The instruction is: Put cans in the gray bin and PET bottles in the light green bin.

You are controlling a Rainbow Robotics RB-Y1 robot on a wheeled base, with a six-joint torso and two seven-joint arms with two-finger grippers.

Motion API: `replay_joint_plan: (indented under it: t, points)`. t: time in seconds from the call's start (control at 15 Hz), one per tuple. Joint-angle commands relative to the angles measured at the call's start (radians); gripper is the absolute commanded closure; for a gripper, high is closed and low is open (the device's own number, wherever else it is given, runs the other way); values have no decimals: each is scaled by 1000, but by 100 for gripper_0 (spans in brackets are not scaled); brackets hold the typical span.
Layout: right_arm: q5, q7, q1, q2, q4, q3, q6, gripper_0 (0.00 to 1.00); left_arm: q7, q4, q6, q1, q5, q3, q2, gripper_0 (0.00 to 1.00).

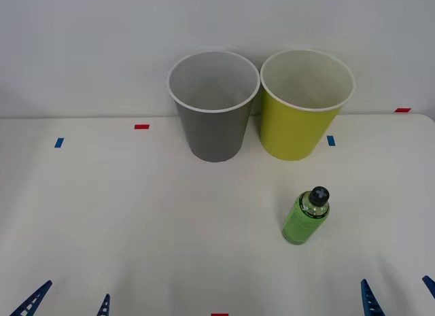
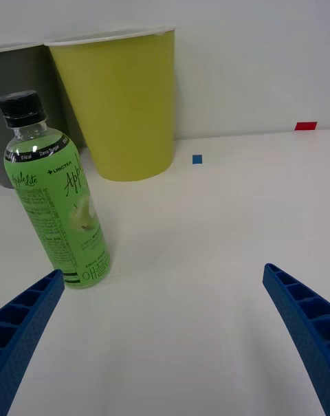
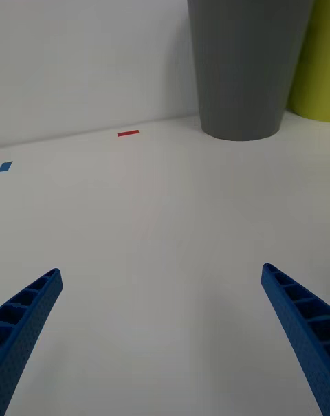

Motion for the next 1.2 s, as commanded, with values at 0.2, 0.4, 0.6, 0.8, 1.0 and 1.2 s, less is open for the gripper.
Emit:
replay_joint_plan:
  t: [0.2, 0.4, 0.6, 0.8, 1.0, 1.2]
  points:
    - [0, 0, 0, 0, 0, 0, 0, 0, 0, 0, 0, 0, 0, 0, 0, 0]
    - [0, 0, 0, 0, 0, 0, 0, 0, 0, 0, 0, 0, 0, 0, 0, 0]
    - [0, 0, 0, 0, 0, 0, 0, 0, 0, 0, 0, 0, 0, 0, 0, 0]
    - [0, 0, 0, 0, 0, 0, 0, 0, 0, 0, 0, 0, 0, 0, 0, 0]
    - [0, 0, 0, 0, 0, 0, 0, 0, 0, 0, 0, 0, 0, 0, 0, 0]
    - [0, 0, 0, 0, 0, 0, 0, 0, 0, 0, 0, 0, 0, 0, 0, 0]
